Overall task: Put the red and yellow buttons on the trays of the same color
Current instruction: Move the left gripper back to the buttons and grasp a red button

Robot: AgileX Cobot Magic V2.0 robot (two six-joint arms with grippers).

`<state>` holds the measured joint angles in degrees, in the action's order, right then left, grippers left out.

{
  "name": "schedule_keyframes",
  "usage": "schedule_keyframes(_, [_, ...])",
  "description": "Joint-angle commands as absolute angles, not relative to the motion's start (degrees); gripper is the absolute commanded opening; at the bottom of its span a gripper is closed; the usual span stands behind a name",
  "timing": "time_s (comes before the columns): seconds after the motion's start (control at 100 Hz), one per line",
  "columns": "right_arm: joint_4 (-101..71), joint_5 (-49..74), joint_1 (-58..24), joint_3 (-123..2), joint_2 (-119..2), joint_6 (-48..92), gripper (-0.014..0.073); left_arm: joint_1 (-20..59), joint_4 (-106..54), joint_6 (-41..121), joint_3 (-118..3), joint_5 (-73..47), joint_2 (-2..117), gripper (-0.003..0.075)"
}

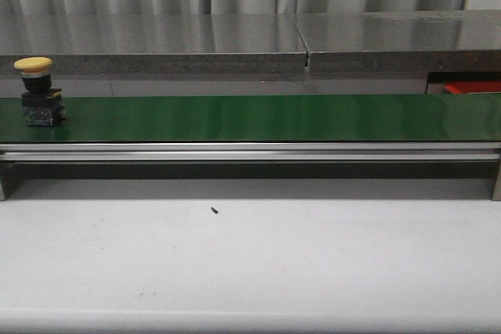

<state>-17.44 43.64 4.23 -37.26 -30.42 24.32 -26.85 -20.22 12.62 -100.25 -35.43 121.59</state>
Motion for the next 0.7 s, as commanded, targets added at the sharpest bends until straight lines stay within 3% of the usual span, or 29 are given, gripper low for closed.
schedule_keyframes(0.0, [-17.96,40.2,4.25,-38.76,-30.53,24.51,-0.0067,-26.95,-21.17,12.63,-105.0,-32.55,120.65,0.0606])
schedule_keyframes(0.45, [-17.96,40.2,4.25,-38.76,-30.53,24.51,-0.0067,-26.95,-21.09,12.76,-115.85,-33.94,130.13,0.0575])
schedule_keyframes(0.59, [-17.96,40.2,4.25,-38.76,-30.53,24.51,-0.0067,-26.95,-21.09,12.76,-116.18,-33.83,131.25,0.0521])
schedule_keyframes(0.69, [-17.96,40.2,4.25,-38.76,-30.53,24.51,-0.0067,-26.95,-21.09,12.76,-116.18,-33.83,131.25,0.0424])
